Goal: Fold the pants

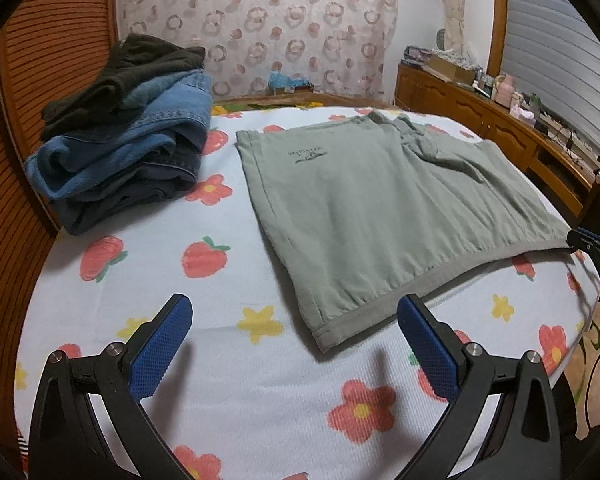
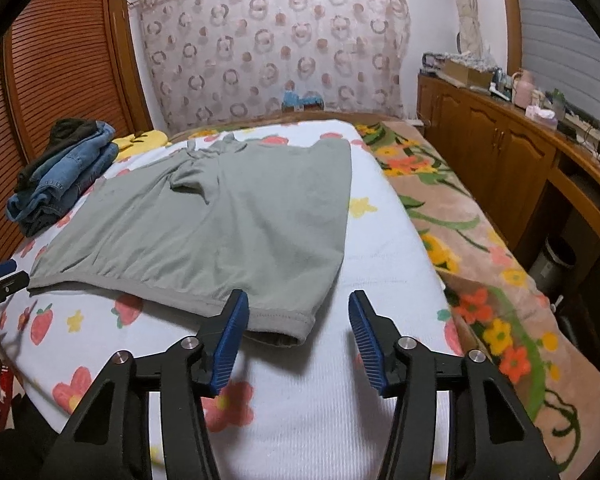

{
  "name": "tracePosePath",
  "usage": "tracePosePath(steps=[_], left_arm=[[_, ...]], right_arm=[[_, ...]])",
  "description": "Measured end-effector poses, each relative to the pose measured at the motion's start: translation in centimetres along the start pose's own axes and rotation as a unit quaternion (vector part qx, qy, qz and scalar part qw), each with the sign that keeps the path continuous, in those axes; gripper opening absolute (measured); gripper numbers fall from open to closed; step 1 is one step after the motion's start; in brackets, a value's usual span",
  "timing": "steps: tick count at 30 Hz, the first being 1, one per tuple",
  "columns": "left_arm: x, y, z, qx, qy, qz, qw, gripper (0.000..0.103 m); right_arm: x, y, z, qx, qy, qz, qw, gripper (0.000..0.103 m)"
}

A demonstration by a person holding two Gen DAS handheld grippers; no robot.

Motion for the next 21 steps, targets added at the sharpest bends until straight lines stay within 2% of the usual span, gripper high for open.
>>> tracePosePath(steps=[4, 9, 11, 15, 21], left_arm=[[0.6, 0.1, 0.0, 0.005, -0.003, 0.009, 0.9999, 0.103], [1.4, 0.7, 0.3, 0.006, -0.005, 0.026, 0.9996, 0.103], [1.6, 1.0, 0.5, 0.003, -0.003, 0.034, 0.9994, 0.103], [1.6, 1.2, 0.6, 0.005, -0.006, 0.030, 0.9995, 0.103], [1.5, 1.2, 0.7, 0.004, -0.004, 0.028, 0.9996, 0.103]], right_arm=[[-0.8, 0.5, 0.3, 0.005, -0.008, 0.007, 1.000, 0.045], [-0.7, 0.0, -0.1, 0.007, -0.025, 0.011, 1.000, 0.019], [-0.4, -0.4, -0.6, 0.003, -0.027, 0.007, 1.000, 0.013], [-0.8, -0.9, -0.5, -0.010, -0.040, -0.006, 0.999, 0.008], [-0.8, -3.0, 0.3, -0.025, -0.066, -0.033, 0.997, 0.007]])
Point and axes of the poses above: each gripper's, at about its wrist camera, not at the fingertips, and x roughly the way its jaws point, z to its left, y to its underside, the point moved 6 cm from there along x, roughly the way its jaws point, and after that the axes turned 5 degrees about -x, right-handed, at the moved point
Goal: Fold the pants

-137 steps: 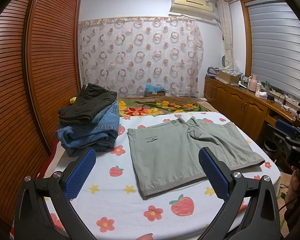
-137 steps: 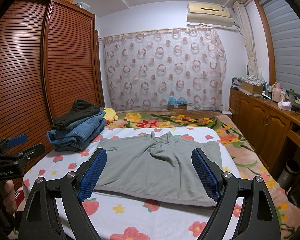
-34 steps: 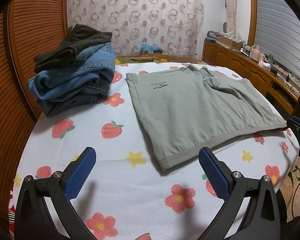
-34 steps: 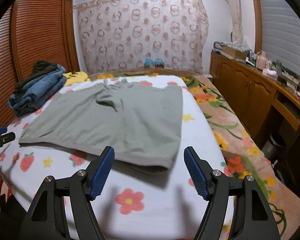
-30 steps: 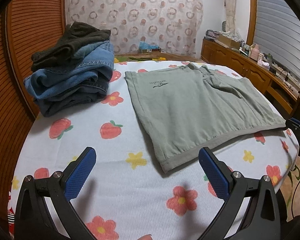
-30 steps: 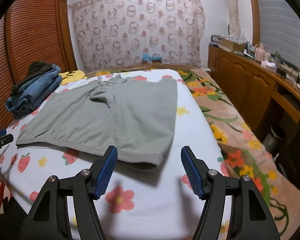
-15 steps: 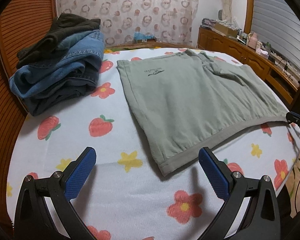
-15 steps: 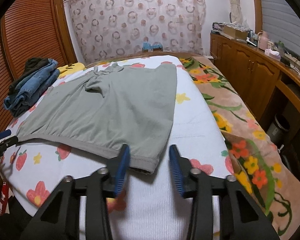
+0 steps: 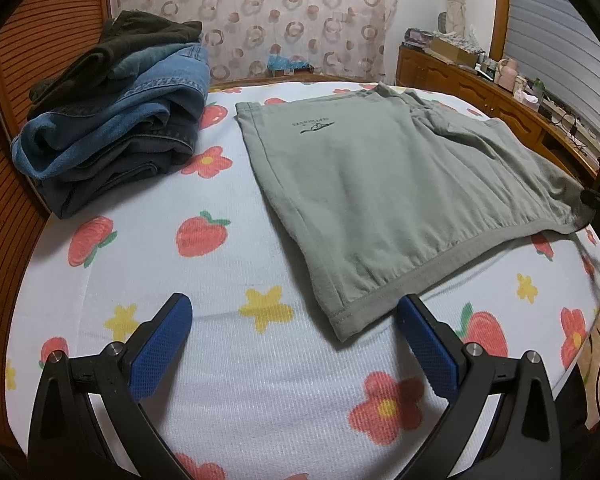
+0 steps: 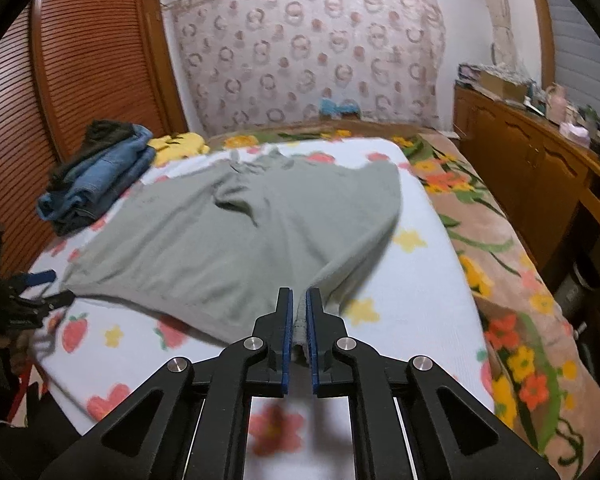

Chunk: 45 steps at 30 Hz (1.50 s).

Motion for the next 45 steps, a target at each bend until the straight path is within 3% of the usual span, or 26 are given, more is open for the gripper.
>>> tracePosePath(steps=[14, 21, 25, 27, 30, 39, 45], left_arm=[[-2.2, -1.3, 1.0, -0.017, 0.006, -0.037, 0.9992, 0.103], [-2.4, -1.6, 1.8, -0.022, 0.004, -0.042, 0.9989, 0.103], [-2.4, -2.1, 1.3, -0.017, 0.012, -0.046, 0.9987, 0.103], [-2.5, -2.5, 0.8, -0.013, 0.015, -0.048, 0.9986, 0.103], [-2.4, -3.1, -0.3, -0.005, 0.024, -0.052, 0.9983, 0.103], [-1.8, -4.9, -5.9, 0.034, 0.083, -0.048, 0.9949, 0.098], [-0.4, -5.1, -9.8, 0.057, 0.128, -0.023, 0.9899, 0.082]], right_arm=[[2.2, -2.7, 7.8, -0.067, -0.118, -0.021, 0.991, 0.006], [3.0, -1.4, 9.8, -0.099, -0.157, -0.007, 0.983, 0.006], [3.6, -0.2, 8.4, -0.104, -0.143, 0.010, 0.984, 0.012], [3.2, -0.2, 7.5, -0.099, -0.137, 0.009, 0.986, 0.024], [2.1, 0.3, 5.9, -0.093, -0.121, 0.002, 0.988, 0.034], [-1.4, 1.9, 1.4, -0.069, -0.047, -0.009, 0.996, 0.041], [-0.5, 2.8, -1.2, -0.050, -0.016, 0.011, 0.999, 0.042]])
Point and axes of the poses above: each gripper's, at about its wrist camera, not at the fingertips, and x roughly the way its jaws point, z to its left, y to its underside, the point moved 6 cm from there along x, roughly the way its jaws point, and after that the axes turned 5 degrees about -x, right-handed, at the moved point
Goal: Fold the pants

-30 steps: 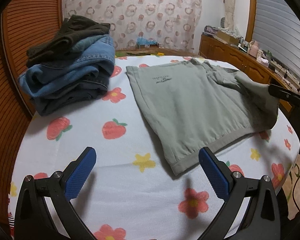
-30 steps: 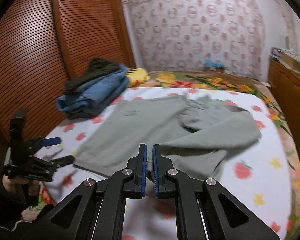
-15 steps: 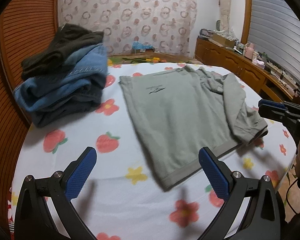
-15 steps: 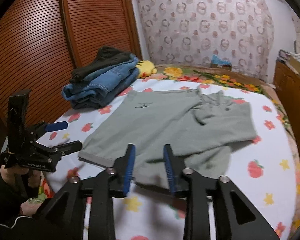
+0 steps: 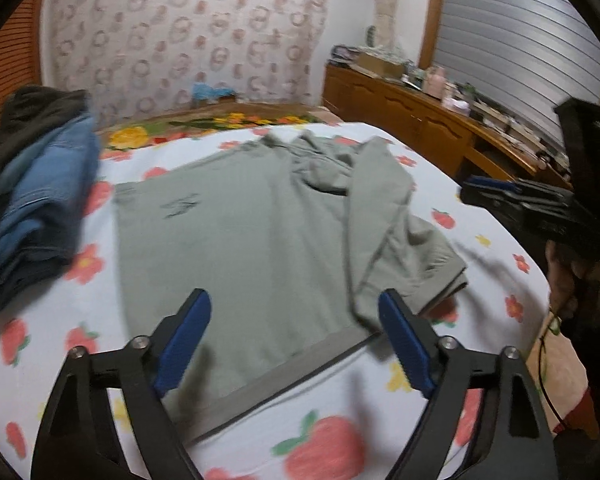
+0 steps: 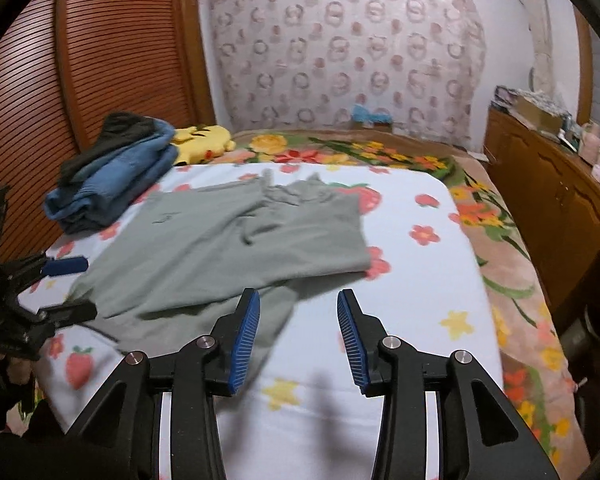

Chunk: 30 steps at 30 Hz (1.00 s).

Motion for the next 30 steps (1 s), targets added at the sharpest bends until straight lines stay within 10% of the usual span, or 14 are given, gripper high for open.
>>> tracePosePath(steps=[8, 25, 30], left_arm=[[1.9, 1.2, -3.5, 0.024, 0.030, 0.035, 0.9987, 0.060], [2.8, 2.0, -3.7, 0.021, 0.028, 0.052, 0.9980, 0.059], [2.9, 1.9, -3.6, 0.022, 0.028, 0.052, 0.9980, 0.059]], right_arm=[[3.4, -5.0, 2.0, 0.011, 0.004, 0.025, 1.000, 0.042], [8.0, -7.7, -0.4, 0.060, -0.043, 0.086, 0.994, 0.041], [7.3, -8.5, -1.0, 0.059, -0.067, 0.072, 0.993, 0.001]])
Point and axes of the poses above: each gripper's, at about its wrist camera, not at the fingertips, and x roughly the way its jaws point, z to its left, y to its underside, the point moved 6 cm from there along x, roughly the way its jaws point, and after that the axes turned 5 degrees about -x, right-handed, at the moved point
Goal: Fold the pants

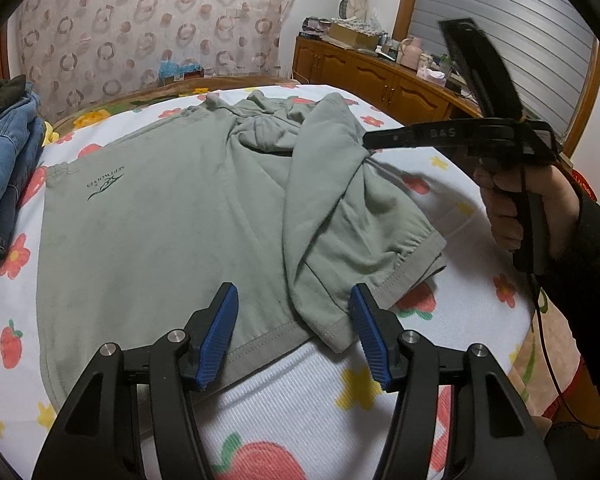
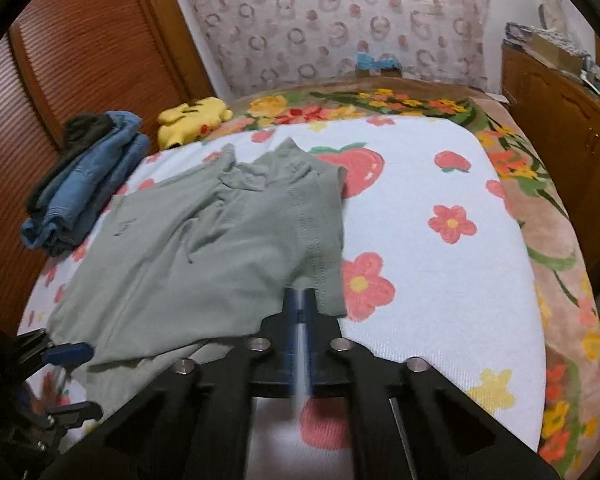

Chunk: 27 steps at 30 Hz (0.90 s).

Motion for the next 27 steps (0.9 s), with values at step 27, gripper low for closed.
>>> tracePosePath(steps=[27], left_arm=[[0.3, -0.3, -0.1, 0.008, -0.010, -0.001, 0.9999, 0.060]], right_arm=[[1.3, -0.9, -2.1, 0.003, -0.001, 0.009, 1.000, 0.014]])
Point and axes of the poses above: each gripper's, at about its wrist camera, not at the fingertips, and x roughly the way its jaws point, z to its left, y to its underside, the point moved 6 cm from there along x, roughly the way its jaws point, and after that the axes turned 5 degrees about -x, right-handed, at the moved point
